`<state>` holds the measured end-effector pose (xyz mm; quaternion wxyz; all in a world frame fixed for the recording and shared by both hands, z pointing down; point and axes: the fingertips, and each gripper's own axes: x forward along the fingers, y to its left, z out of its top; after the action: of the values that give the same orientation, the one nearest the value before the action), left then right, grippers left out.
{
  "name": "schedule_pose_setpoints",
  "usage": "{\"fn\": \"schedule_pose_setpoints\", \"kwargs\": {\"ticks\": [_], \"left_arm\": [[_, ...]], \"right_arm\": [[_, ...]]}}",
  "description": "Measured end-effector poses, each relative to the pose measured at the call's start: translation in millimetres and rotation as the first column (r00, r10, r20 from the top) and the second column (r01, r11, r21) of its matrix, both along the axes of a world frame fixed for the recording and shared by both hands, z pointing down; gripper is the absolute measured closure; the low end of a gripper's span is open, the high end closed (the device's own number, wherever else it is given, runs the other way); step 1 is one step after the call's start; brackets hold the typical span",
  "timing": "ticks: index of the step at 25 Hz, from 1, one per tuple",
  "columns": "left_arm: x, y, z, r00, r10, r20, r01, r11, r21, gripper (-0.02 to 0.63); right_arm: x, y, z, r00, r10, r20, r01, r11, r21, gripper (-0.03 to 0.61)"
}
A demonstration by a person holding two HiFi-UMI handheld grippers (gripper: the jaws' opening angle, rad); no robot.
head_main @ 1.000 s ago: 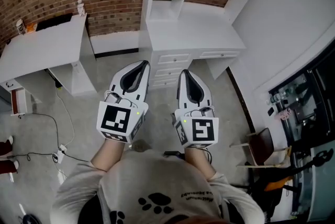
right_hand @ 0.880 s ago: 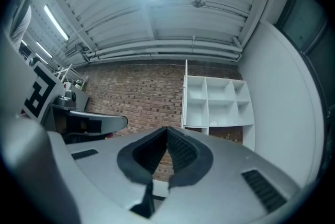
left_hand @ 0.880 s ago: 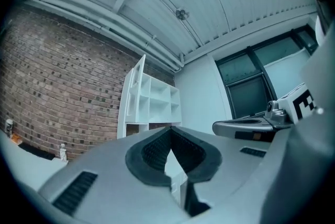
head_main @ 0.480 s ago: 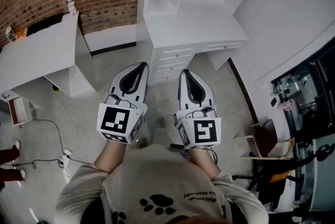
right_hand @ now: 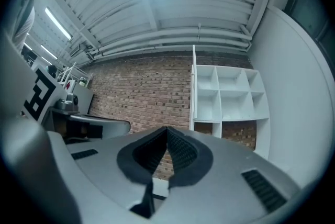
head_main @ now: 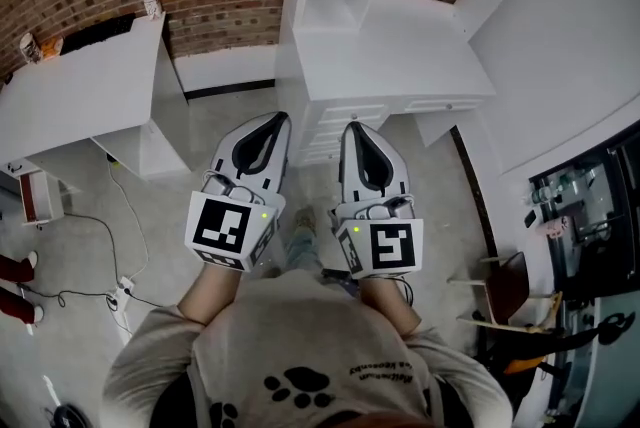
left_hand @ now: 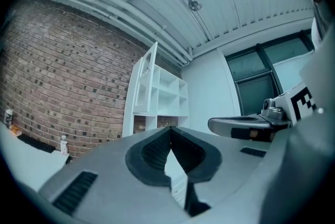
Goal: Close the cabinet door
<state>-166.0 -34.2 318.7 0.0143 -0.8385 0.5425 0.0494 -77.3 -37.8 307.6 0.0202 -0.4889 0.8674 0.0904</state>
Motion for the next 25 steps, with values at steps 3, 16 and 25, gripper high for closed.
{"fn": "schedule_pose_setpoints", "kwargs": {"ticks": [3, 16, 25], "left_arm": [[-1, -26, -2, 1.000, -0.008, -0.002, 0.008, 1.000, 0.004, 0.604], [11, -146, -25, 0.997, -0.076, -0.006, 0.076, 0.996, 0.041, 0.604], [23, -199, -32, 0.991, -0.132, -0.028, 0.133, 0.990, 0.054, 0.604]], "right_arm": [[-3, -29, 1, 1.000, -0.017, -0.001, 0.017, 1.000, -0.005, 0.569], [1, -158, -24, 0.994, -0.106, -0.011, 0.106, 0.994, 0.031, 0.569], [6, -219, -30, 0.980, -0.197, -0.013, 0.197, 0.979, 0.052, 0.568]]}}
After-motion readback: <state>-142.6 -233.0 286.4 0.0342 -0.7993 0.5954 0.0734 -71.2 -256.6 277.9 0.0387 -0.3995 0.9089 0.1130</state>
